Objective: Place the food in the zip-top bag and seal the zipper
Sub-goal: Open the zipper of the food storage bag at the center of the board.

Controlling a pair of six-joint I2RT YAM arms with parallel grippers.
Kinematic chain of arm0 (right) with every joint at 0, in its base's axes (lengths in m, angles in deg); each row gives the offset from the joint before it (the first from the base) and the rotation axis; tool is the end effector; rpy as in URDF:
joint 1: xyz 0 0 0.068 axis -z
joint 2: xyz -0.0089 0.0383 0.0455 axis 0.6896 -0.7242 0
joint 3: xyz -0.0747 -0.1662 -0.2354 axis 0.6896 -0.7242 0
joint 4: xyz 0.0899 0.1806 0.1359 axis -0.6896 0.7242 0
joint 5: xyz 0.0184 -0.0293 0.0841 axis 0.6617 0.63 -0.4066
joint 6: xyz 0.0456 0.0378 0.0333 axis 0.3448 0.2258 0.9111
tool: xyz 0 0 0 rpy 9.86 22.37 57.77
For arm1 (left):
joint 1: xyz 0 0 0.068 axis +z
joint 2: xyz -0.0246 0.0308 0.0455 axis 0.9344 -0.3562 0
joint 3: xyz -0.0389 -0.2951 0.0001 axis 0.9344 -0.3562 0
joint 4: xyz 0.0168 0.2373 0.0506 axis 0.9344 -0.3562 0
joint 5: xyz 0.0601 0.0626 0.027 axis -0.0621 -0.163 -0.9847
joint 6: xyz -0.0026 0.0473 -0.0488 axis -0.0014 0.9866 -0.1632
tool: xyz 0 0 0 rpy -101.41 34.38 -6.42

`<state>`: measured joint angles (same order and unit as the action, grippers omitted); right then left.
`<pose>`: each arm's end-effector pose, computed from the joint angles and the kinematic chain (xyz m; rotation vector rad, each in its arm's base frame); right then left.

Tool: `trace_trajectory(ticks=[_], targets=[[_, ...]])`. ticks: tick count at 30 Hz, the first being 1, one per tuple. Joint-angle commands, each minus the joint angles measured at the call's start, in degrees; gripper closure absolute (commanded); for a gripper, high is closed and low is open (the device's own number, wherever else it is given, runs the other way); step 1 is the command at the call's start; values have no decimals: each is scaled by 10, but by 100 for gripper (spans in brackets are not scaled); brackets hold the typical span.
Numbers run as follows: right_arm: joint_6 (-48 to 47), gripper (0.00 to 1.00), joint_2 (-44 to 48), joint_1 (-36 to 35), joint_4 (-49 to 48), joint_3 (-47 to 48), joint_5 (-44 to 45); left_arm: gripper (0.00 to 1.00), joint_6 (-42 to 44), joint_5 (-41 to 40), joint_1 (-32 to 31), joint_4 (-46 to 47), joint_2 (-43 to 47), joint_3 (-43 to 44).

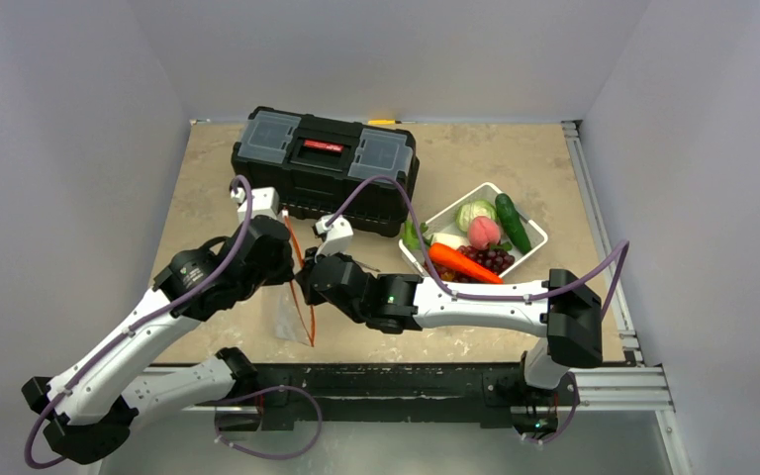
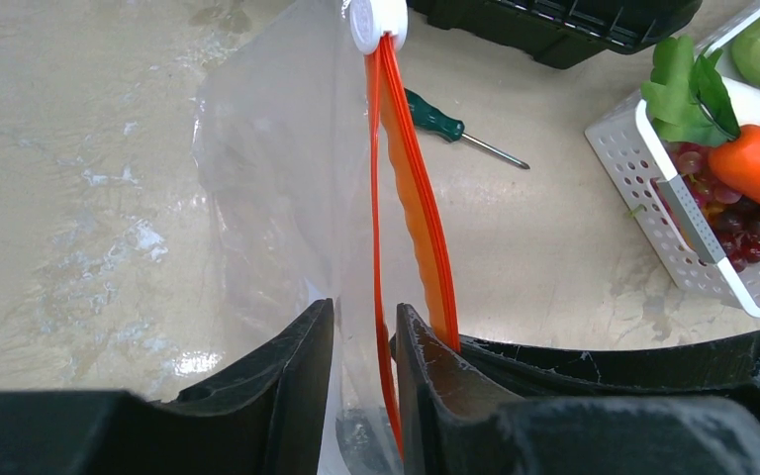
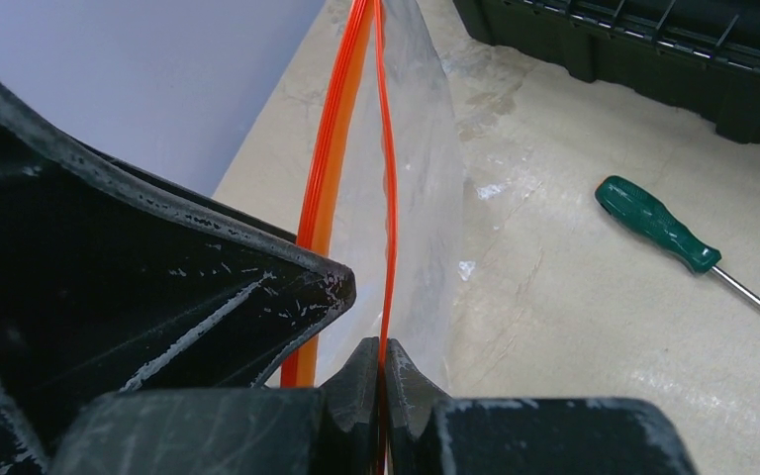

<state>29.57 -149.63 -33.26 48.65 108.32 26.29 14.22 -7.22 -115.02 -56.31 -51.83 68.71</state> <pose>0.1156 0.3728 0.3297 -0.2476 2.0109 0.8463 0.1046 -0.0710 0.3629 -0.1822 2.3088 -0.2001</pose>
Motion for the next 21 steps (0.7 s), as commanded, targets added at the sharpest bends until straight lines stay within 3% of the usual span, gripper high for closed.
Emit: trace_trajectory(ticks=[1, 6, 21], targets=[[9, 100, 7, -3, -14, 15, 15, 69, -3, -18, -3, 29, 0, -9], [9, 100, 11, -3, -18, 12, 15, 69, 1, -20, -4, 32, -9, -14], [-15, 100, 5, -4, 8, 19, 77, 95, 35, 64, -4, 65, 65, -21]])
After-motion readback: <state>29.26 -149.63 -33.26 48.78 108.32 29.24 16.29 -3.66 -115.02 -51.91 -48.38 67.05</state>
